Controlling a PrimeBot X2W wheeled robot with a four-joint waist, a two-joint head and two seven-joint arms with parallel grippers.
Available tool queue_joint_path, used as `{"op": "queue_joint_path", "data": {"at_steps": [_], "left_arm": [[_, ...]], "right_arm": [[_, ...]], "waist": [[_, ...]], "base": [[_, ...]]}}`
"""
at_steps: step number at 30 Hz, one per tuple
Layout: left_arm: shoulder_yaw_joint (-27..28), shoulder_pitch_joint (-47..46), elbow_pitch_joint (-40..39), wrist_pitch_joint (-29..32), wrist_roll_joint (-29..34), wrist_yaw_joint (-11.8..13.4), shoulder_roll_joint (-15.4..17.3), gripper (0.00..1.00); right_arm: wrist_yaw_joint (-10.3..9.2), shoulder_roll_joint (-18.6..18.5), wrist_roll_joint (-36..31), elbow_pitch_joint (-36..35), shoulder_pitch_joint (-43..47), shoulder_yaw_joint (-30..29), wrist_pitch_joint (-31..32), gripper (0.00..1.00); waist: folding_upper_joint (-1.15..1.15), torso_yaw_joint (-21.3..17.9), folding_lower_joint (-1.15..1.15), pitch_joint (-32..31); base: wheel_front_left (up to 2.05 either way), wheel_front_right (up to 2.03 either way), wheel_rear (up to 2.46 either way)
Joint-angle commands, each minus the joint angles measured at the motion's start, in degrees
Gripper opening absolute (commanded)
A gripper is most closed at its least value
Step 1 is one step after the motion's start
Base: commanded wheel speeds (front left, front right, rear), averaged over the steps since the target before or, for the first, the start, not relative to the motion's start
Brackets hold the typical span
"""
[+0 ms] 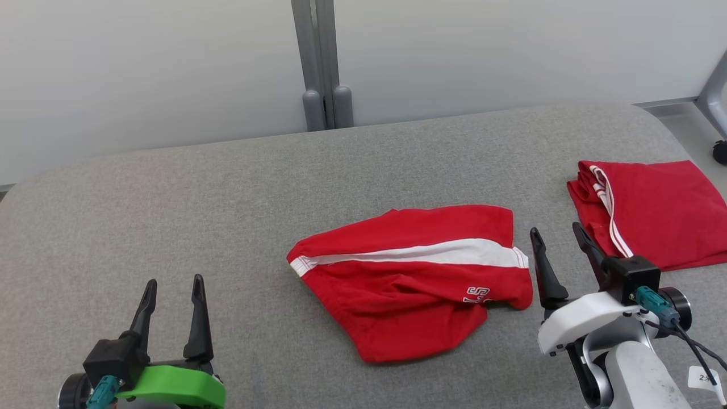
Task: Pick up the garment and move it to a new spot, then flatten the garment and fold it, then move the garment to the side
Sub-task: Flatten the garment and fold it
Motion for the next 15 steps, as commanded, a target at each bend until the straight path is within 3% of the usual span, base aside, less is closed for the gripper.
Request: {"op": "queue_joint_path", "data": {"at_steps": [1, 15], "left_arm": [[0.53, 0.81, 0.12, 0.01, 0.32, -0.33, -0.14, 1.00], [1.58, -0.25, 1.80, 0.01, 0.92, -2.03, -1.18, 1.00]], "right_arm": [[-0.09, -0.16, 0.34, 0.24, 0.41, 0.06, -0.38, 1.00], [-0.09, 0.04, 0.18, -0.01, 0.58, -0.32, -0.59, 1.00]], "waist": [[0.00, -0.04, 0.00, -0.03], [0.00, -0.11, 0.00, 0.13]], "base": [[0.00, 0.00, 0.00], [0.00, 0.00, 0.00]]}}
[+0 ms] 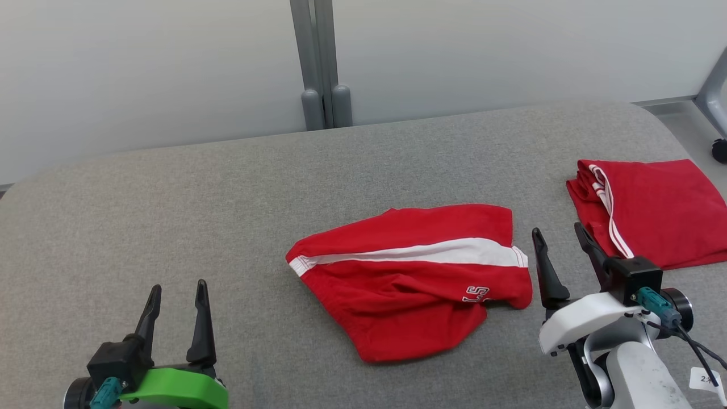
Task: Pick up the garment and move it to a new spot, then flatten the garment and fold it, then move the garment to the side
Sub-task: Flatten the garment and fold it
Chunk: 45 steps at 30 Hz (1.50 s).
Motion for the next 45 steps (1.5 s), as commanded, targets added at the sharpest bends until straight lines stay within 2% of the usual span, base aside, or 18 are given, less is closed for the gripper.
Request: {"op": "queue_joint_path", "data": {"at_steps": [1, 8, 14, 16, 23, 29, 35, 37, 42, 45], "left_arm": [[0.19, -0.30, 0.21, 0.01, 0.42, -0.37, 0.05, 1.00], [-0.36, -1.61, 1.38, 0.01, -0.31, -0.71, -0.18, 1.00], [-7.36, -6.25, 9.58, 2.67, -3.41, -1.22, -0.22, 1.00], [-10.18, -7.99, 11.86, 4.19, -6.23, -1.34, -0.27, 1.00], [-17.75, -14.69, 18.13, 6.88, -13.43, -1.31, -0.20, 1.00], [-21.25, -19.45, 22.76, 8.83, -19.87, 0.15, -0.22, 1.00], [-23.37, -22.98, 25.46, 8.22, -23.17, 0.91, -0.23, 1.00], [-24.60, -24.66, 27.22, 7.72, -24.93, 0.70, -0.22, 1.00], [-26.14, -26.12, 28.65, 6.92, -26.17, 0.46, -0.22, 1.00], [-26.67, -26.49, 29.30, 6.62, -26.27, 0.37, -0.22, 0.92]], "right_arm": [[-0.09, 0.03, 0.06, -0.27, 0.49, -0.10, -0.28, 1.00], [-0.09, 0.04, 0.16, -0.10, 0.18, -0.95, 0.88, 1.00], [-0.09, -0.35, 1.63, 2.39, -2.56, -1.75, 10.24, 1.00], [-0.09, -0.32, 2.55, 3.84, -3.93, -2.03, 13.33, 1.00], [-0.09, 0.12, 6.39, 12.12, -10.26, -2.96, 22.77, 1.00], [-0.09, 0.48, 8.27, 18.68, -15.73, -2.07, 25.58, 1.00], [-0.09, 0.73, 11.96, 23.92, -19.98, -0.93, 26.42, 1.00], [-0.09, 0.95, 16.01, 27.36, -22.28, -0.74, 27.17, 1.00], [-0.09, 1.11, 20.14, 29.58, -24.41, 0.27, 26.76, 1.00], [-0.09, 1.14, 21.84, 29.66, -24.62, 1.92, 26.91, 1.00]], "waist": [[0.00, 0.04, 0.00, 0.09], [0.00, 0.31, 0.00, 0.62], [0.00, 0.21, 0.00, 1.85], [0.00, -0.07, 0.00, 2.54], [0.00, -1.20, 0.00, 5.81], [0.00, -1.34, 0.00, 7.99], [0.00, -1.33, 0.00, 9.34], [0.00, -1.30, 0.00, 9.93], [0.00, -1.07, 0.00, 10.38], [0.00, -1.00, 0.00, 10.29]], "base": [[0.00, 0.00, 0.00], [0.00, 0.00, 0.00], [0.00, 0.00, 0.00], [0.00, 0.00, 0.00], [0.00, 0.00, 0.00], [0.00, 0.00, 0.00], [0.00, 0.00, 0.00], [0.00, 0.00, 0.00], [0.00, 0.00, 0.00], [0.00, 0.00, 0.00]]}}
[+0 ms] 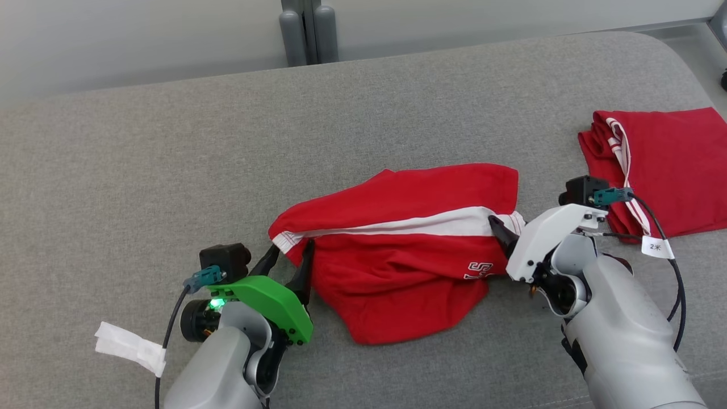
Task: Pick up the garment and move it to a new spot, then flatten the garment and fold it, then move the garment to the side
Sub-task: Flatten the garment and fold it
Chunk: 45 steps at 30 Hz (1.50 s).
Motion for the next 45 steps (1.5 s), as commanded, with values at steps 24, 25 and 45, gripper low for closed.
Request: {"op": "queue_joint_path", "data": {"at_steps": [24, 25, 45], "left_arm": [[-2.10, -0.91, 2.52, -1.35, -1.27, -0.56, 0.50, 0.49], [-2.20, -0.97, 2.55, -1.28, -1.34, -0.57, 0.50, 0.49], [-2.27, -2.95, 0.76, -4.31, -1.19, -0.53, 1.44, 0.00]], "right_arm": [[-0.07, -2.04, 7.37, -6.91, 3.92, 8.68, 1.75, 1.00], [-0.07, -2.19, 7.22, -6.73, 3.84, 8.70, 1.78, 1.00], [-0.07, -2.94, 7.06, -7.16, 1.40, 8.49, -1.71, 0.00]], "waist": [[0.00, -0.33, 0.00, -1.96], [0.00, -0.27, 0.00, -1.94], [0.00, 0.49, 0.00, -1.20]], "base": [[0.00, 0.00, 0.00], [0.00, 0.00, 0.00], [0.00, 0.00, 0.00]]}}
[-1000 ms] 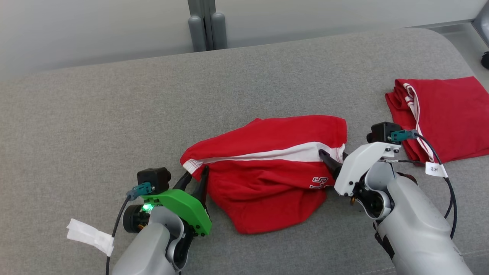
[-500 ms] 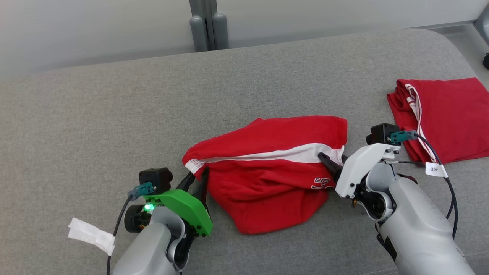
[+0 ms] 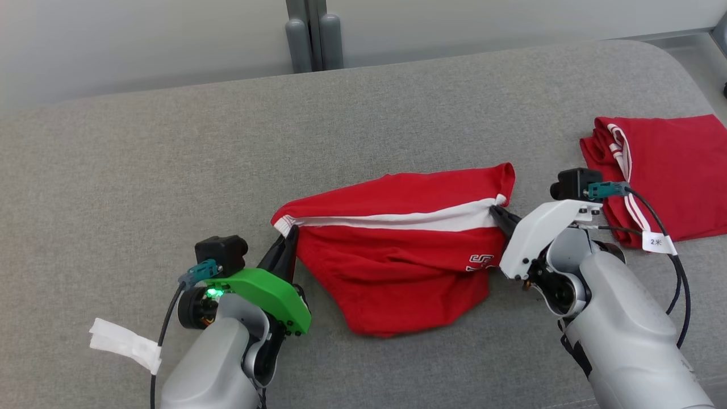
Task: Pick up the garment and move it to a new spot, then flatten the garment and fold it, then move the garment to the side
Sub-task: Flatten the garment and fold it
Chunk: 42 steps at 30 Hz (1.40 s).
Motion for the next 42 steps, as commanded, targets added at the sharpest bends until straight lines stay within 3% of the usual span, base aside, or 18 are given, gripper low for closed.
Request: {"op": "queue_joint_path", "data": {"at_steps": [1, 13, 25, 30, 35, 42], "left_arm": [[0.37, -0.91, -0.66, -0.60, 0.00, -0.12, 0.61, 0.00], [2.48, -1.01, -11.94, -1.69, -1.45, -0.11, 2.78, 0.00], [2.93, -1.28, -25.39, 3.67, -3.47, 1.75, 4.97, 0.00], [3.98, -7.04, -24.44, 8.25, -4.89, 1.44, 6.16, 0.00], [5.77, -17.56, -21.08, 9.02, -3.46, 1.68, 7.54, 0.00], [8.99, -34.04, -16.42, 2.00, 0.34, 2.37, 7.98, 0.00]], "right_arm": [[-0.02, -0.41, 0.29, -1.02, -0.31, -0.19, -0.79, 0.00], [-0.02, -3.26, -0.07, -14.43, 0.61, -3.87, -2.84, 0.00], [-0.01, -0.32, -0.28, -26.40, 2.91, -10.29, -0.18, 0.00], [-0.01, 1.34, 1.38, -23.01, -4.20, -12.36, 2.36, 0.00], [-0.01, 2.34, -0.67, -15.18, -16.34, -13.10, -0.75, 0.00], [-0.06, 2.64, -1.07, -6.32, -34.97, -12.31, -14.47, 0.00]], "waist": [[0.00, -0.07, 0.00, -0.31], [0.00, -0.49, 0.00, -2.70], [0.00, -1.42, 0.00, -0.18], [0.00, -2.72, 0.00, 5.67], [0.00, -4.00, 0.00, 12.25], [0.00, -5.09, 0.00, 18.55]], "base": [[0.00, 0.00, 0.00], [0.00, 0.00, 0.00], [0.00, 0.00, 0.00], [0.00, 0.00, 0.00], [0.00, 0.00, 0.00], [0.00, 0.00, 0.00]]}}
